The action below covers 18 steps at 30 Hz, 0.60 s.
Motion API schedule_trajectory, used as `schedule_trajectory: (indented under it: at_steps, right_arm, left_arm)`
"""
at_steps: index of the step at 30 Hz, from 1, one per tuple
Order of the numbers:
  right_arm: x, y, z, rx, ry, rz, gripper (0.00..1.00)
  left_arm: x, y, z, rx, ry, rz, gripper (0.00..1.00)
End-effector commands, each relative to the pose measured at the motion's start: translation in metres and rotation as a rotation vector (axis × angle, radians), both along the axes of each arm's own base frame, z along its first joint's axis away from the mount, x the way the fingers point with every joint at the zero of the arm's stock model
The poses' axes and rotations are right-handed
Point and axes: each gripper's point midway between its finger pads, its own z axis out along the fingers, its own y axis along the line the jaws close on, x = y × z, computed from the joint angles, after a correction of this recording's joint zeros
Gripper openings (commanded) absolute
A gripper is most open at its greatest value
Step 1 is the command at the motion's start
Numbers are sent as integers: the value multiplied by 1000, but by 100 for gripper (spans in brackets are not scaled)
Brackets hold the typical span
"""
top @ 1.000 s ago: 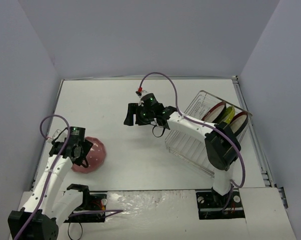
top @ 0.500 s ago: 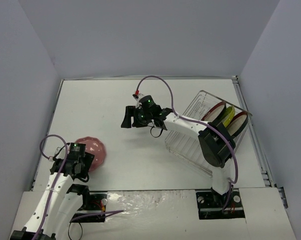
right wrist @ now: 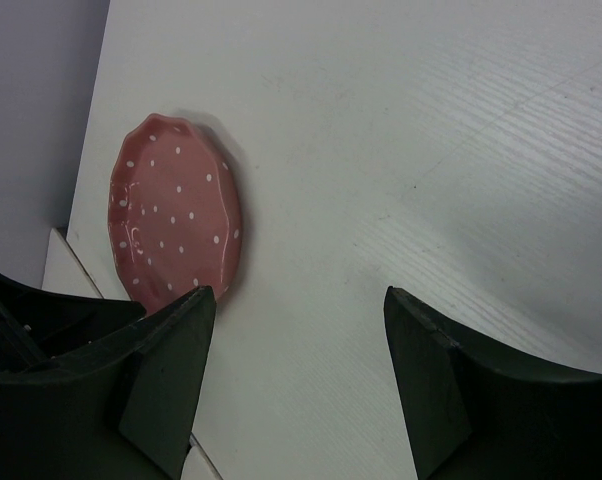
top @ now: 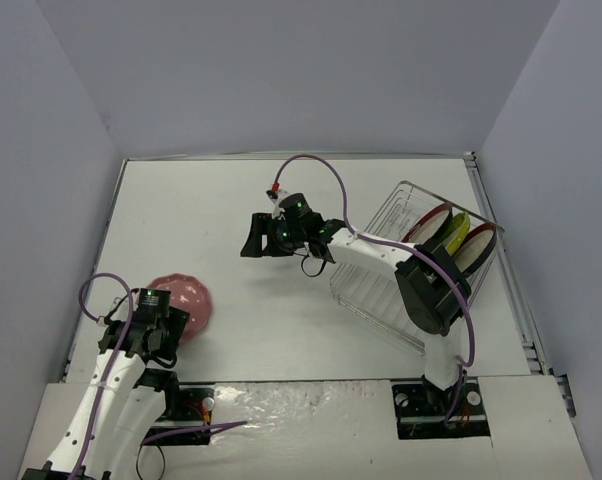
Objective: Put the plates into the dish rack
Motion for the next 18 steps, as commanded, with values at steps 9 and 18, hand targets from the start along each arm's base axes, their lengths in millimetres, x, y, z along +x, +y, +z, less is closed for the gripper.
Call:
schedule_trajectory:
  at_steps: [9, 18]
  right_arm:
    - [4, 12, 24, 91, -44, 17, 65]
    - [2, 9, 21, 85, -40, 15, 65]
  left_arm:
    - [5, -1, 0, -10, 3, 17, 56]
    - [14, -5, -13, -34, -9, 28, 56]
